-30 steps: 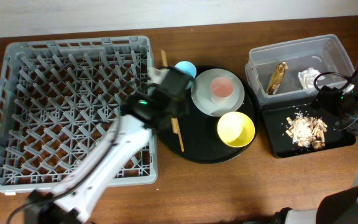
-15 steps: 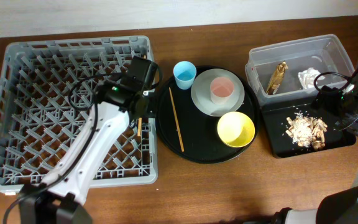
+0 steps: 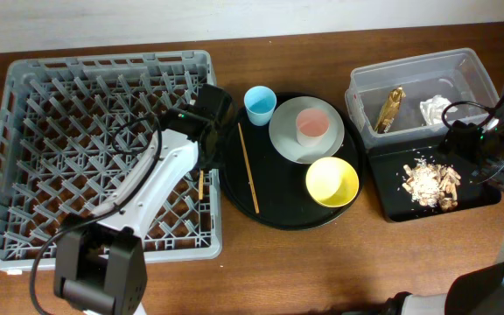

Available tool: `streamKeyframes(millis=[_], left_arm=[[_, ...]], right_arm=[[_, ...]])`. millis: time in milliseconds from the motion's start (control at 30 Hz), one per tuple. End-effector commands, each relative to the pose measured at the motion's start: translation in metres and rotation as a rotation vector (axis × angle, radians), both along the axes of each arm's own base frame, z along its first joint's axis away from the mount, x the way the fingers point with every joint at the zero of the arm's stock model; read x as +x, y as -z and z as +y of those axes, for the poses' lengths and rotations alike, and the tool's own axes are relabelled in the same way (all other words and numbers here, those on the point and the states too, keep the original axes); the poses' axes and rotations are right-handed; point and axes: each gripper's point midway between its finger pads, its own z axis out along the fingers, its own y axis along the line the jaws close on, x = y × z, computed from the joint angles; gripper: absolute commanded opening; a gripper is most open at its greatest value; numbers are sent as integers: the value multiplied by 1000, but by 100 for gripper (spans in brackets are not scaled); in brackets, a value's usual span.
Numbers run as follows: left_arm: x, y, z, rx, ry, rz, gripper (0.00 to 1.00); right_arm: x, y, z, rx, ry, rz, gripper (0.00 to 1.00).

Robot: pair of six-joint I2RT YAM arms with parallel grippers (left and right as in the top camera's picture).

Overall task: Sort waste into correct bins and load items into the dishwasher rack
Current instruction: 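Carry the chopstick to the dish rack and release it there, then move the left gripper back and grasp the remaining chopstick on the tray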

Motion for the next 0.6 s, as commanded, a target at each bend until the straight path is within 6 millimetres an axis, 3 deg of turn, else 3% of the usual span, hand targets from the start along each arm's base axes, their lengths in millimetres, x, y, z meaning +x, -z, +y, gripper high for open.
streamKeyframes(millis=[0,67,100,133,200,367,500,567], left_arm=[[3,9,10,23,-50,13,0],[5,10,14,23,-65,15,1],[6,10,16,23,-71,15,9],[6,10,18,23,-76,15,39],[7,10,22,23,-87,17,52],[14,0,20,10,-87,-13,53],[17,-41,13,-39,-81,-54,52],[10,-63,-3,-146,-54,-41,53]], right_arm=[[-1,-6,-2,-13,9,-16,99],[-1,-6,-2,-13,9,-16,99],[-1,-6,-2,-13,9,-16,99],[-1,-6,-2,-13,9,-16,99],[-1,-6,-2,-13,9,-16,99],[-1,-6,-2,-13,9,-16,99],[-1,-6,-2,-13,9,-16,99],[-1,-6,-2,-13,9,-16,99]])
